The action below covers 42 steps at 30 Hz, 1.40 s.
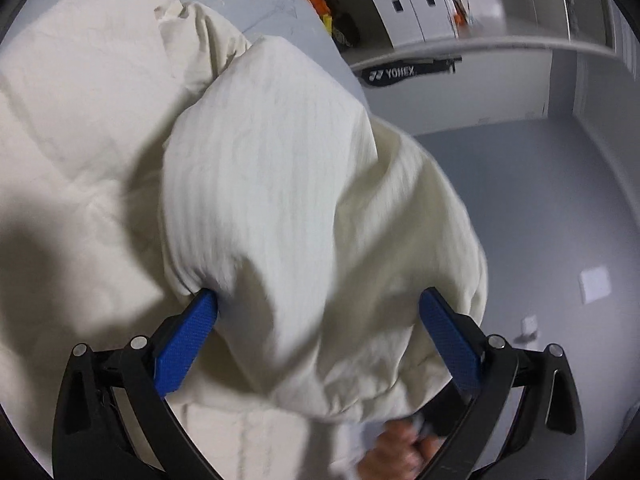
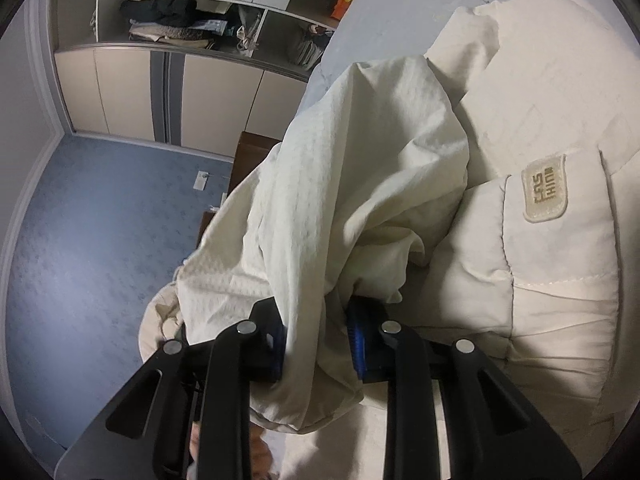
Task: Fold large clothes
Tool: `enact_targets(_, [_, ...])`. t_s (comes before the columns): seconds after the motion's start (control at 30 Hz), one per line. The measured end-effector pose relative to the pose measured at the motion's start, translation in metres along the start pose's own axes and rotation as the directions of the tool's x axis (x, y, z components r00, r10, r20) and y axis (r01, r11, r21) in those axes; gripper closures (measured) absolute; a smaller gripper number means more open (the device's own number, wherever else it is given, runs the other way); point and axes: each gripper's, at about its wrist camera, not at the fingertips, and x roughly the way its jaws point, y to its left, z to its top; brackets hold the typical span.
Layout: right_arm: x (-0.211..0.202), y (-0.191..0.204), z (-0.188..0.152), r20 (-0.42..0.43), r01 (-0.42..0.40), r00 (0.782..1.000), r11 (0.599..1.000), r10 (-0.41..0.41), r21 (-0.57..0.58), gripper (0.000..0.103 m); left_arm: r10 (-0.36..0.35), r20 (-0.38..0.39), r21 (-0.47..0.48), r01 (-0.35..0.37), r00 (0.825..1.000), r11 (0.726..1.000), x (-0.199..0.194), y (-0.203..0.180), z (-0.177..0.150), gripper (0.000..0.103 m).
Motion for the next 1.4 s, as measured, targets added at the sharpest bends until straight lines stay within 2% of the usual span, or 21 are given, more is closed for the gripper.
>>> enact_targets(0.2, [0.007,0.010,0.002,-0.029,0.062,0.998,0.994,-0.064,-0.091,0.081,-0.037,0.033,-0.043,0.039,0.999,0.998,0.006,-0.011,0.020,0.007])
enact_targets(0.27, [0.009,0.012,0.001,-0.037,0.083,0.995,0.989,-0.088,-0.119,0.081,-0.034,0.038,-0.019,0.035,0.999,0.999,0.012,-0.016,0.026,0.011])
enact_targets(0.3, [0.009,0.012,0.001,-0.038,0.091,0.995,0.988,-0.096,-0.127,0.081,-0.022,0.032,0.008,0.022,0.999,1.000,0.015,-0.020,0.027,0.042])
enact_targets(0.33, [0.009,0.014,0.002,-0.034,0.098,0.994,0.986,-0.103,-0.136,0.081,0.005,0.008,0.039,-0.005,1.000,0.999,0.019,-0.025,0.029,0.083])
enact_targets(0.37, [0.008,0.015,0.003,-0.027,0.096,0.995,0.986,-0.101,-0.136,0.082,0.015,-0.002,0.055,-0.015,1.000,0.998,0.018,-0.027,0.030,0.089])
enact_targets(0.43, [0.002,0.021,0.007,-0.004,0.084,0.996,0.986,-0.086,-0.142,0.082,-0.017,0.021,0.124,0.014,1.000,0.992,0.007,-0.037,0.030,0.096])
enact_targets(0.53, [-0.005,0.031,0.011,0.026,0.068,0.998,0.985,-0.065,-0.161,0.083,-0.071,0.041,0.212,0.061,0.997,0.975,-0.013,-0.050,0.027,0.097])
enact_targets(0.67, [-0.008,0.035,0.006,0.050,0.067,0.997,0.978,-0.058,-0.196,0.083,-0.104,0.060,0.242,0.087,0.993,0.966,-0.031,-0.042,0.022,0.097])
enact_targets(0.73, [-0.002,0.033,-0.004,0.044,0.113,0.993,0.964,-0.105,-0.242,0.083,-0.052,0.056,0.243,0.037,0.997,0.969,-0.030,-0.024,0.018,0.097])
enact_targets(0.8, [0.008,0.032,-0.018,0.051,0.190,0.982,0.926,-0.184,-0.327,0.083,0.027,0.045,0.223,-0.037,0.999,0.974,-0.025,0.001,0.012,0.097])
enact_targets(0.9, [0.022,0.026,-0.036,0.067,0.293,0.954,0.860,-0.292,-0.418,0.083,0.122,0.037,0.178,-0.127,0.992,0.976,-0.020,0.037,0.006,0.096])
enact_targets(0.97, [0.027,0.022,-0.043,0.077,0.328,0.941,0.830,-0.330,-0.452,0.083,0.145,0.028,0.167,-0.148,0.989,0.975,-0.023,0.051,0.003,0.089])
enact_targets(1.0, [0.029,0.020,-0.046,0.079,0.339,0.936,0.817,-0.343,-0.466,0.082,0.165,0.030,0.179,-0.168,0.986,0.969,-0.027,0.050,0.002,0.082])
enact_targets(1.03, [0.031,0.016,-0.048,0.077,0.346,0.933,0.812,-0.353,-0.470,0.082,0.193,0.036,0.211,-0.197,0.980,0.958,-0.032,0.045,0.000,0.076])
enact_targets(1.07, [0.031,0.014,-0.050,0.075,0.348,0.932,0.812,-0.356,-0.469,0.082,0.214,0.043,0.250,-0.218,0.976,0.944,-0.036,0.037,-0.001,0.074])
enact_targets(1.1, [0.032,0.012,-0.050,0.076,0.348,0.932,0.814,-0.355,-0.465,0.082,0.246,0.062,0.316,-0.253,0.967,0.914,-0.042,0.023,-0.005,0.070])
enact_targets(1.13, [0.032,0.009,-0.049,0.074,0.342,0.935,0.823,-0.348,-0.453,0.082,0.278,0.103,0.379,-0.296,0.955,0.877,-0.050,0.006,-0.009,0.061])
enact_targets(1.2, [0.032,0.005,-0.049,0.073,0.337,0.938,0.833,-0.340,-0.438,0.082,0.282,0.171,0.457,-0.330,0.944,0.826,-0.061,-0.025,-0.014,0.045])
enact_targets(1.23, [0.033,0.004,-0.050,0.073,0.336,0.938,0.836,-0.339,-0.435,0.082,0.277,0.201,0.476,-0.341,0.939,0.810,-0.063,-0.038,-0.015,0.039])
enact_targets(1.33, [0.034,0.001,-0.053,0.084,0.335,0.939,0.841,-0.332,-0.425,0.082,0.253,0.273,0.523,-0.364,0.928,0.770,-0.066,-0.080,-0.014,0.036])
enact_targets(1.4, [0.031,-0.001,-0.055,0.087,0.337,0.939,0.843,-0.333,-0.420,0.081,0.279,0.285,0.556,-0.395,0.917,0.731,-0.050,-0.101,-0.012,0.035])
